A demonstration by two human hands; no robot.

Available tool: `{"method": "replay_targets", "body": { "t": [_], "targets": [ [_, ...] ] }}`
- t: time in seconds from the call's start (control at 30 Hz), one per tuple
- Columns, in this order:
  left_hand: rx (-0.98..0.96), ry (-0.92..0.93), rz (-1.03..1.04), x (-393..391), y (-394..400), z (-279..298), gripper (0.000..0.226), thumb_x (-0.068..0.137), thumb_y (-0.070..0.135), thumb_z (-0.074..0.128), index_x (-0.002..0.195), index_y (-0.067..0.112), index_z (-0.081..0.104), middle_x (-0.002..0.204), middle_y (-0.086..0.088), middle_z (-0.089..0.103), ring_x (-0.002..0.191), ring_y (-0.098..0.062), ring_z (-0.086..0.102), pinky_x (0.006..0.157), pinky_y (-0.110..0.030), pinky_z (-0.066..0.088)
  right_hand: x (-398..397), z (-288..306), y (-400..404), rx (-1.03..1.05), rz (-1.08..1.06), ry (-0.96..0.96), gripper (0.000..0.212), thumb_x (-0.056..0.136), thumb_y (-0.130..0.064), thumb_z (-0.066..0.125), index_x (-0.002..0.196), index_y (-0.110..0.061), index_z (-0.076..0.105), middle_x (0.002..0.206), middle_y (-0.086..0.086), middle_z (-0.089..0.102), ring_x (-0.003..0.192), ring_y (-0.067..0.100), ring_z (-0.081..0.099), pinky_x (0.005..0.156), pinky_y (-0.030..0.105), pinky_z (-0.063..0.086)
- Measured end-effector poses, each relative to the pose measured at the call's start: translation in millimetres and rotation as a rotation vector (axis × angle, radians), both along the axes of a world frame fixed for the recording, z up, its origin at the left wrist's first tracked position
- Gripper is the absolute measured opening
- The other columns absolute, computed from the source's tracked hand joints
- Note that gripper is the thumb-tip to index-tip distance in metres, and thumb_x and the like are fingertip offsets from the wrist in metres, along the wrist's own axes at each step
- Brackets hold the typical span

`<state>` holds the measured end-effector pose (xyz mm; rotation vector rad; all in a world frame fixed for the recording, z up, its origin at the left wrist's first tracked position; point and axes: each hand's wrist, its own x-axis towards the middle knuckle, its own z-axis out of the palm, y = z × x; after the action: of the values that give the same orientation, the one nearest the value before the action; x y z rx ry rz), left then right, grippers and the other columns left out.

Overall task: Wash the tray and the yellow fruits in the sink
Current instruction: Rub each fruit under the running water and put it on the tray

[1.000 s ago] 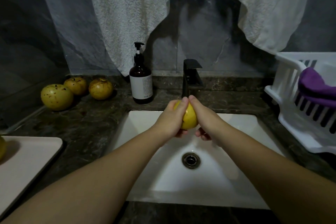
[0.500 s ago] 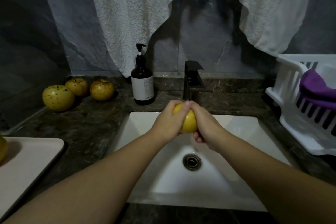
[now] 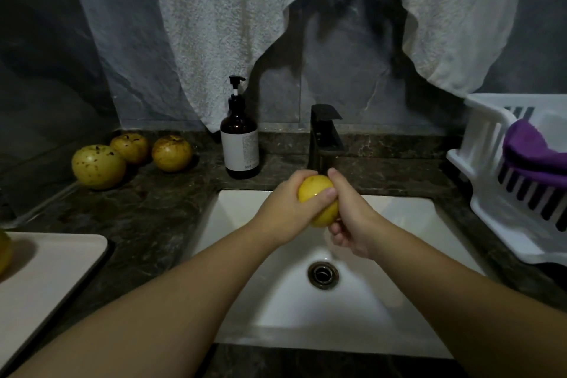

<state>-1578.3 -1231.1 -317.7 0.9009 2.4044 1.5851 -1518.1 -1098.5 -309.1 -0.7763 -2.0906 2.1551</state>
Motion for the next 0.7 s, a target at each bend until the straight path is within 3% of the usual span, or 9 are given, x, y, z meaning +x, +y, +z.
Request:
{"method": "replay_targets", "body": {
  "t": [0.07,0.13,0.27,0.33,0.4,0.47,0.53,0.6,0.7],
  "targets": [
    [0.136,-0.374,-0.053,2.0,3.3,4.1,0.076,0.066,0.088,0.057,0.126,0.041,0.052,0.112,-0.005,0.066,0.079,-0.019,0.068,0.065,-0.035,0.058,-3.6,0.4,1.9,0.227,-0.048,0.171,0.043,0.094,-0.072,0.043,0.105,-0.034,0.062,0.081,0.006,0.057,0.064,0.018,0.055,0.05,0.028,0.041],
    [0.177,-0.584,-0.087,-0.3,4.0,7.5,0.074,0.072,0.087,0.054,0.128,0.04,0.048,0.102,-0.011,0.068,0.063,-0.018,0.065,0.058,-0.03,0.053,-5.4,1.3,2.2,0.343,-0.034,0.244,0.034,0.097,-0.065,0.043,0.102,-0.036,0.06,0.095,0.005,0.061,0.079,0.02,0.06,0.057,0.032,0.043],
    [0.193,-0.667,-0.082,-2.0,4.7,1.3,0.071,0.078,0.074,0.071,0.13,0.035,0.044,0.097,-0.015,0.074,0.059,-0.019,0.066,0.053,-0.027,0.053,-8.0,1.5,6.4,0.6,0.05,0.114,0.04,0.101,-0.063,0.036,0.124,-0.036,0.055,0.105,0.003,0.065,0.086,0.022,0.066,0.057,0.026,0.046],
    [0.266,-0.716,-0.029,-2.2,5.4,0.3,0.059,0.088,0.059,0.074,0.131,0.031,0.044,0.108,-0.016,0.069,0.058,-0.022,0.066,0.051,-0.027,0.052,-10.7,12.3,15.4,0.772,-0.05,0.138,0.04,0.104,-0.05,0.043,0.134,-0.027,0.053,0.122,0.005,0.063,0.101,0.021,0.062,0.073,0.029,0.045],
    [0.292,-0.757,-0.001,-2.1,5.4,5.1,0.049,0.09,0.051,0.075,0.126,0.034,0.047,0.116,-0.017,0.065,0.063,-0.026,0.07,0.052,-0.029,0.056,-9.8,29.4,23.1,0.831,-0.168,0.234,0.031,0.103,-0.04,0.046,0.13,-0.027,0.053,0.128,0.005,0.058,0.1,0.015,0.057,0.077,0.03,0.041],
    [0.305,-0.8,0.007,-0.9,3.9,9.5,0.04,0.09,0.048,0.075,0.119,0.038,0.05,0.116,-0.016,0.067,0.07,-0.029,0.074,0.061,-0.034,0.064,-9.3,43.7,26.2,0.836,-0.229,0.344,0.017,0.104,-0.038,0.045,0.12,-0.035,0.051,0.124,0.0,0.053,0.087,0.001,0.05,0.067,0.023,0.036],
    [0.325,-0.847,0.009,0.1,1.5,14.3,0.037,0.091,0.043,0.075,0.119,0.036,0.052,0.117,-0.018,0.065,0.074,-0.031,0.076,0.07,-0.039,0.066,-12.9,54.9,25.7,0.838,-0.229,0.387,0.02,0.105,-0.041,0.042,0.121,-0.038,0.053,0.123,-0.002,0.05,0.081,-0.003,0.044,0.064,0.018,0.031],
    [0.346,-0.873,0.021,0.3,0.1,16.8,0.042,0.091,0.035,0.077,0.124,0.032,0.052,0.124,-0.019,0.061,0.085,-0.033,0.075,0.071,-0.042,0.066,-18.4,63.7,26.3,0.867,-0.157,0.348,0.033,0.104,-0.047,0.042,0.131,-0.037,0.057,0.127,0.002,0.049,0.087,0.002,0.048,0.069,0.023,0.036],
    [0.358,-0.887,0.046,-0.3,3.2,19.6,0.057,0.09,0.028,0.079,0.137,0.026,0.047,0.133,-0.017,0.054,0.108,-0.033,0.069,0.081,-0.048,0.064,-28.8,72.6,31.3,0.919,-0.038,0.265,0.042,0.104,-0.05,0.043,0.141,-0.036,0.055,0.141,0.008,0.048,0.119,0.025,0.054,0.088,0.032,0.038]
  ]
}}
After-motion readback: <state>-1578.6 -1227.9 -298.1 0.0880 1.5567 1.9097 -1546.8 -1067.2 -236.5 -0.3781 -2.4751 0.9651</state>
